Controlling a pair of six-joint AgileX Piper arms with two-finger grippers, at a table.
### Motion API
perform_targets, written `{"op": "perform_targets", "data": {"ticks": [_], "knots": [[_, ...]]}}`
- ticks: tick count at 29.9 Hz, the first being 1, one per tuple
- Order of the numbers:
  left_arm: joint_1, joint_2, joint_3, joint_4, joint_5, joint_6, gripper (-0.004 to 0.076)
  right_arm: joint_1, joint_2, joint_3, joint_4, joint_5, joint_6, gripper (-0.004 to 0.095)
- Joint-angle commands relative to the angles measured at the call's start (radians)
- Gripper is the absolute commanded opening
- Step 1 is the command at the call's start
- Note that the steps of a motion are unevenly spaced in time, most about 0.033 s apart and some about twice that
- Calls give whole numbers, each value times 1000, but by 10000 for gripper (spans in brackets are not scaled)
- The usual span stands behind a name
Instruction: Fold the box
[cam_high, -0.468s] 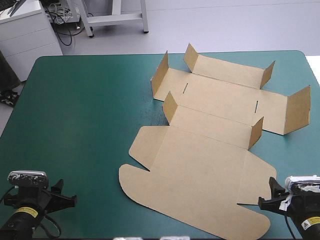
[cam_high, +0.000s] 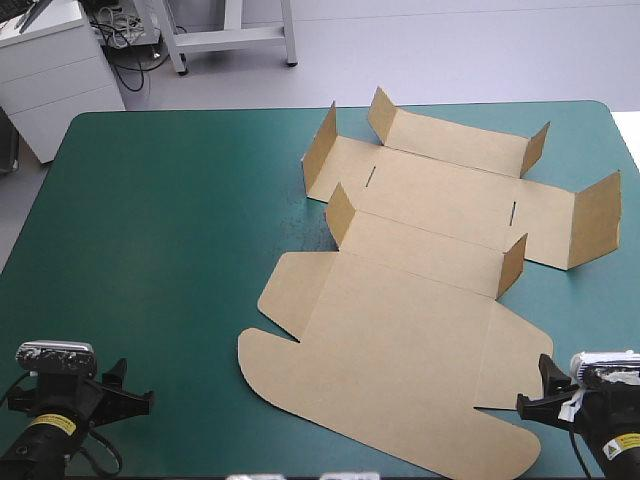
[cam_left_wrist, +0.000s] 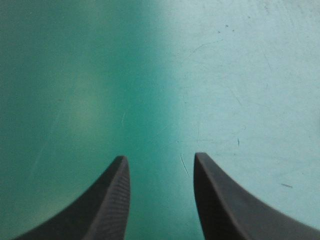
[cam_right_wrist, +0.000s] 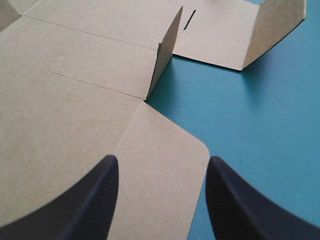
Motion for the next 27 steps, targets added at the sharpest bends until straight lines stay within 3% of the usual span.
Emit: {"op": "perform_targets", "data": {"ticks": [1, 10, 21, 27], "knots": [[-1, 15, -39, -4, -60, 1, 292, -8, 15, -23, 3, -64, -2, 482], [-1, 75, -140, -6, -14, -12, 292, -8, 87, -86, 2, -53, 100, 482], [-1, 334, -360, -6, 22, -10, 292, -8, 454, -334, 24, -45, 106, 484], [-1, 443, -458, -1, 69, -4, 292, -8, 682, -514, 29, 47, 106, 497]]}}
